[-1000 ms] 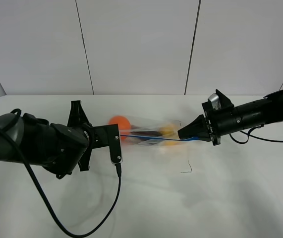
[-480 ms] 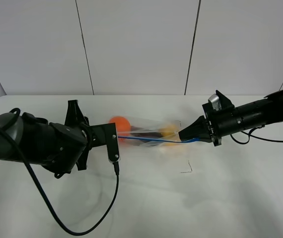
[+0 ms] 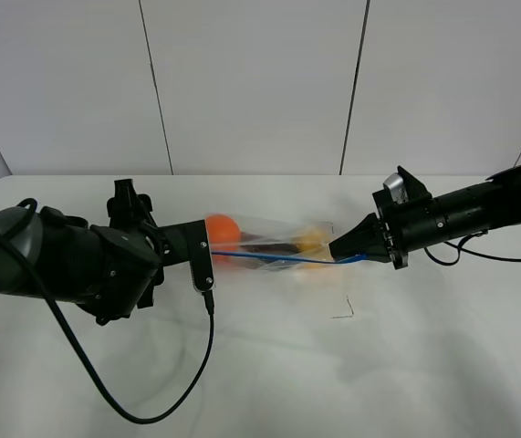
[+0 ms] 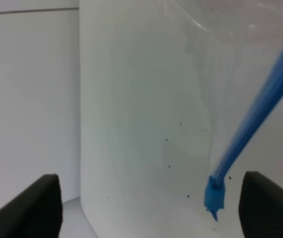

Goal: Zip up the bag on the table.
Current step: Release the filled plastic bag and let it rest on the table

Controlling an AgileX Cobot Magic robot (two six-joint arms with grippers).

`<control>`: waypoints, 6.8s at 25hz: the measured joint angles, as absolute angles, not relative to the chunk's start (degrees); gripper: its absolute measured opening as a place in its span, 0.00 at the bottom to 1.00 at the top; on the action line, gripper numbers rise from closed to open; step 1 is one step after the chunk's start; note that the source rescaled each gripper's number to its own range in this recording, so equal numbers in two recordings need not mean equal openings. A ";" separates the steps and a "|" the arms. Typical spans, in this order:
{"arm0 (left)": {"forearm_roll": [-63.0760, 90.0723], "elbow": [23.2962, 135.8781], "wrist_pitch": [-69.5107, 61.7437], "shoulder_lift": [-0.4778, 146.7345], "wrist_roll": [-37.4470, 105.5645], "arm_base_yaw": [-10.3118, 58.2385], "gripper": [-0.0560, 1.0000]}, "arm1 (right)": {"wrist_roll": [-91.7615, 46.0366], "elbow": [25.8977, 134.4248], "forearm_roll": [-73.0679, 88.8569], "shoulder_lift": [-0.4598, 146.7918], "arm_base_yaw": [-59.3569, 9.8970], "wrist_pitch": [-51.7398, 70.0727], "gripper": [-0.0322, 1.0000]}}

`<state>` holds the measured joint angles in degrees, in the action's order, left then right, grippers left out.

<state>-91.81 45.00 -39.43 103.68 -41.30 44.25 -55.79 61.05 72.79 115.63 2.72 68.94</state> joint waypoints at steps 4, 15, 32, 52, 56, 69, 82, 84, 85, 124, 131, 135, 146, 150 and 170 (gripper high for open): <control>-91.81 45.00 -39.43 103.68 -41.30 44.25 0.76 | -55.79 61.05 72.79 115.63 2.72 68.94 0.03; -91.78 45.00 -38.28 103.68 -45.47 44.25 0.82 | -55.79 61.05 72.79 115.63 2.72 68.94 0.03; -82.61 45.05 -36.88 102.68 -45.21 44.25 1.00 | -55.79 61.05 72.79 115.63 2.72 68.94 0.03; -59.67 58.15 -35.70 94.53 -38.17 36.18 1.00 | -55.83 61.05 72.79 115.63 2.72 68.94 0.03; -56.59 59.38 -35.41 93.34 -37.57 34.39 1.00 | -55.83 61.05 72.79 115.63 2.72 68.94 0.03; -29.90 63.16 -39.14 93.06 -22.02 23.24 1.00 | -55.83 61.05 72.71 115.63 2.72 68.94 0.03; -14.63 70.53 -52.11 93.06 -11.05 6.01 1.00 | -56.17 61.05 72.30 115.63 2.72 68.94 0.03; -13.05 70.92 -53.57 93.06 -9.33 3.49 1.00 | -56.30 61.05 72.17 115.63 2.72 68.94 0.03; -12.19 70.96 -54.19 93.06 -8.57 2.23 1.00 | -56.46 61.05 72.13 115.63 2.72 68.94 0.03; -1.63 70.84 -60.97 76.88 6.41 -5.67 1.00 | -57.51 61.05 70.02 115.63 2.72 68.88 0.03; -1.02 62.98 -58.71 62.78 6.41 -5.79 1.00 | -57.56 61.05 70.02 115.63 2.72 68.88 0.03; -0.97 55.08 -56.62 53.34 6.42 -5.79 1.00 | -57.56 61.05 70.02 115.63 2.72 68.88 0.03; 0.00 41.93 -55.63 27.29 6.42 -5.79 1.00 | -57.56 61.05 70.02 115.63 2.72 68.88 0.03; 0.87 41.62 -58.67 21.08 6.42 -5.79 1.00 | -57.61 61.05 70.02 115.63 2.72 68.88 0.03; 2.47 33.62 -63.49 -0.41 6.42 -5.79 1.00 | -59.00 61.05 70.02 115.63 2.72 68.88 0.03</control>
<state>2.47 33.62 -63.49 -0.41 6.42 -5.79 -59.00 61.05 70.02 115.63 2.72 68.88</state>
